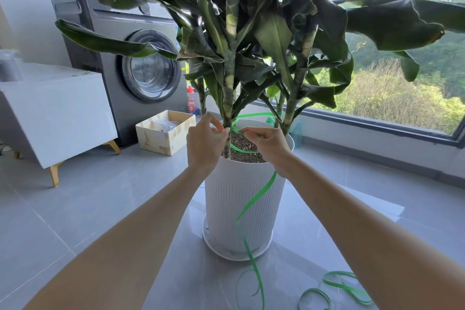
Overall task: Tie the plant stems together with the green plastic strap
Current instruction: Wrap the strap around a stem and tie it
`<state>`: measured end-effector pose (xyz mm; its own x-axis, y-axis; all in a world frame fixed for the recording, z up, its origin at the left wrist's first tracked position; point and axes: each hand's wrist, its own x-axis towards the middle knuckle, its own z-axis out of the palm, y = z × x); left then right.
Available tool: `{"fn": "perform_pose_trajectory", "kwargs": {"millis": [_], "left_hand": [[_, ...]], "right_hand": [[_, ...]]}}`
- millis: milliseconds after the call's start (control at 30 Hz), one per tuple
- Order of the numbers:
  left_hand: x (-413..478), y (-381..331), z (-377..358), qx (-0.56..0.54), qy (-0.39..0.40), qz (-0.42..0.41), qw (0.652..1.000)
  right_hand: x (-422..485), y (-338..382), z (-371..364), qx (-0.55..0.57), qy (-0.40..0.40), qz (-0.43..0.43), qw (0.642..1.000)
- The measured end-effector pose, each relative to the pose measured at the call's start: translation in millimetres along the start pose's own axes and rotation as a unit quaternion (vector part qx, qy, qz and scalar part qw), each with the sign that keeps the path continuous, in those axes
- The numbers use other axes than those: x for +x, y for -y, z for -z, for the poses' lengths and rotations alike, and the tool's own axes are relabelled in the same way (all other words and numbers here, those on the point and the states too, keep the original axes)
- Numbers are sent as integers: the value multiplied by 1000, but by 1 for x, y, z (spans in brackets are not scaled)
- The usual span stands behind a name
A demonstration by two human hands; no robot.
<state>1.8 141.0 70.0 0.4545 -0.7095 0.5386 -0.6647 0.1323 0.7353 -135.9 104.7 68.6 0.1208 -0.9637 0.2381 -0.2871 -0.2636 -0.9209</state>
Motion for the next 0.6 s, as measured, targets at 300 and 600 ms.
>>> {"fn": "perform_pose_trajectory", "kwargs": {"millis": [300,600], "left_hand": [[2,-1,-3,47,-3,3,999],[6,0,-3,76,3,-10,997]], "right_hand": [[-2,1,7,137,116,-118,977],[0,2,11,241,203,-205,927]]}}
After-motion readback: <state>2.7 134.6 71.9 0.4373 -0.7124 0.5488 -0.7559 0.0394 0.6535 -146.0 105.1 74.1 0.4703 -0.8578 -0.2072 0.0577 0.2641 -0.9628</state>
